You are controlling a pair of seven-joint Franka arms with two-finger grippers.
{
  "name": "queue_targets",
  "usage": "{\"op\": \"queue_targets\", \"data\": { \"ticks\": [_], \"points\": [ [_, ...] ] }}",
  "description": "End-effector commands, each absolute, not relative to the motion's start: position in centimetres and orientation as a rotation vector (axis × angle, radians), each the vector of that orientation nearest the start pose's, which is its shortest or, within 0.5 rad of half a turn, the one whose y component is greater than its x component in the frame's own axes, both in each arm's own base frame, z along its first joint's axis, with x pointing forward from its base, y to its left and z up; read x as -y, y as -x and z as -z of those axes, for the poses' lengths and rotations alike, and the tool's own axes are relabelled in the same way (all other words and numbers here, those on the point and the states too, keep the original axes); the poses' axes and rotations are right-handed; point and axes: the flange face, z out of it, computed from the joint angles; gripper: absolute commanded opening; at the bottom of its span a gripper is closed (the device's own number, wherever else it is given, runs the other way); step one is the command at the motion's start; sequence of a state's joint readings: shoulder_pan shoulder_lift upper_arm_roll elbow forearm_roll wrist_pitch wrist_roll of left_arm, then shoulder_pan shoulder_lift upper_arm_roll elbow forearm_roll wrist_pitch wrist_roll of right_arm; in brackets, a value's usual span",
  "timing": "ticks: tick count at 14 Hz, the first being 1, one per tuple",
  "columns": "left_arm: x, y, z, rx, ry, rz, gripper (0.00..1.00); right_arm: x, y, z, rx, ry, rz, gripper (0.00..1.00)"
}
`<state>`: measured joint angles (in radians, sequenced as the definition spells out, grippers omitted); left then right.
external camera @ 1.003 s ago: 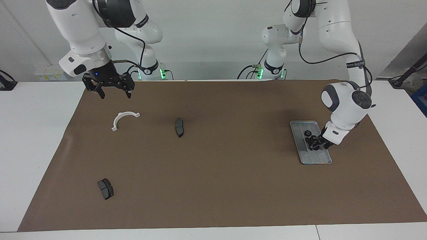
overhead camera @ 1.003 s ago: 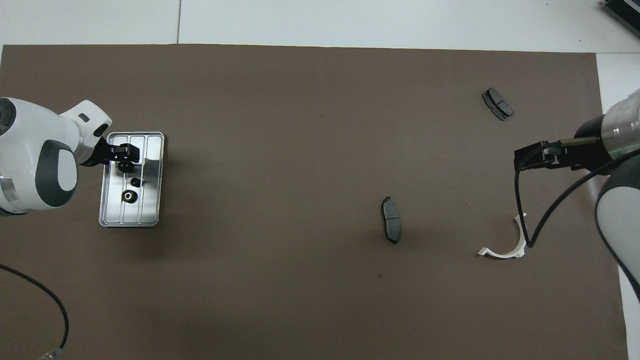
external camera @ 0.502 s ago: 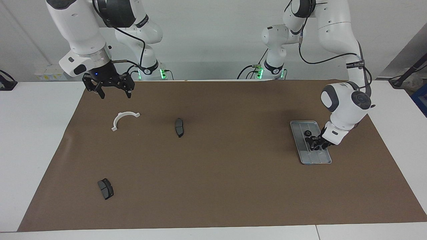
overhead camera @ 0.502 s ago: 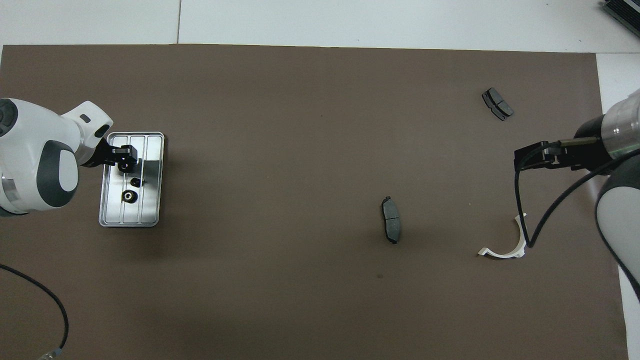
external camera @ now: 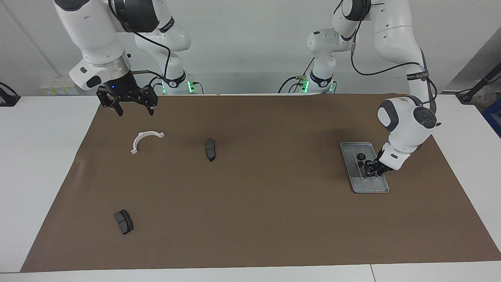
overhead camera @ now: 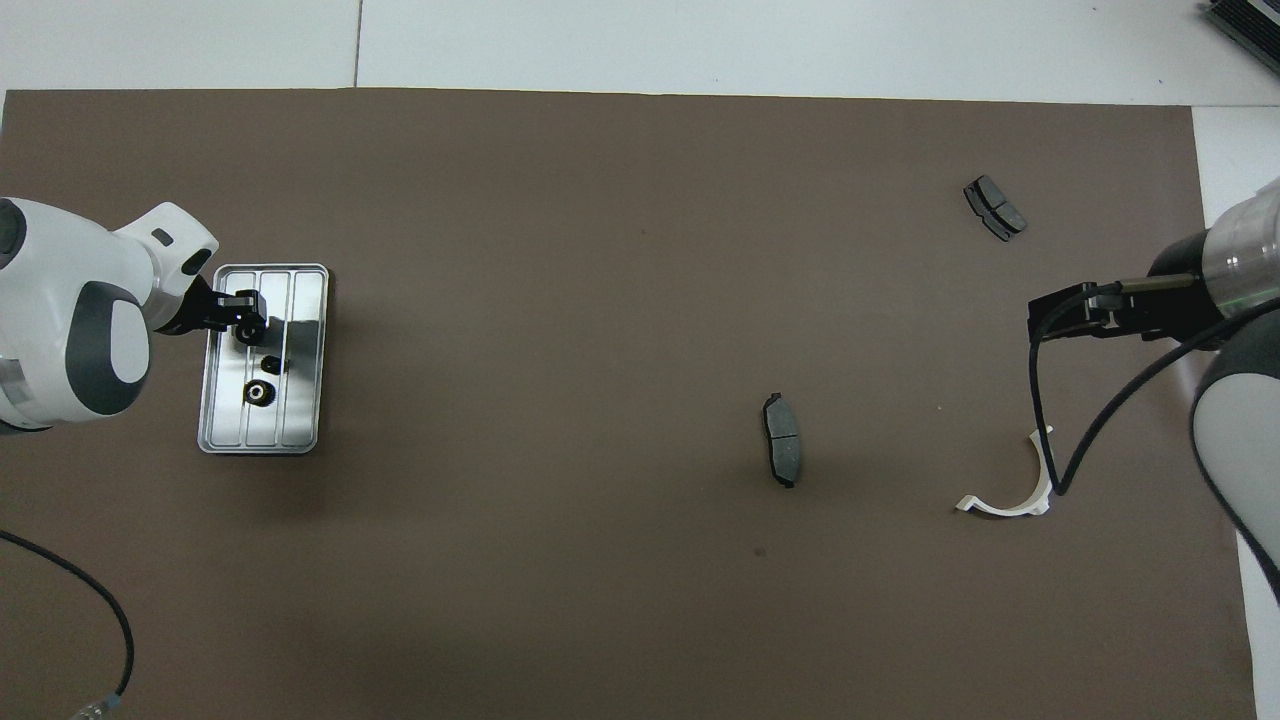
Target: Place bearing gear from tray to pile
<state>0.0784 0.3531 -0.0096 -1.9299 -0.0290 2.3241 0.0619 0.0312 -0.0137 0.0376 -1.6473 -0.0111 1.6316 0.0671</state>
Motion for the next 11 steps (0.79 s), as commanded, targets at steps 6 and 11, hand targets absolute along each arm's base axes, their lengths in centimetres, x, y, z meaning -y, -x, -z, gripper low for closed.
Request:
{"op": "queue_targets", "data": {
  "ticks": [6, 11],
  "points": [
    [-4.2, -62.2, -29.9, 0.035, 3.154, 0.096, 0.49, -3.4, -54.8, -60.2, -0.006, 3.136, -0.013, 1.0],
    [-4.0, -62.1, -29.3, 0.052, 3.156, 0.067, 0.37, -3.4, -54.8, -60.2, -0.006, 3.136, -0.01, 1.0]
  ]
}}
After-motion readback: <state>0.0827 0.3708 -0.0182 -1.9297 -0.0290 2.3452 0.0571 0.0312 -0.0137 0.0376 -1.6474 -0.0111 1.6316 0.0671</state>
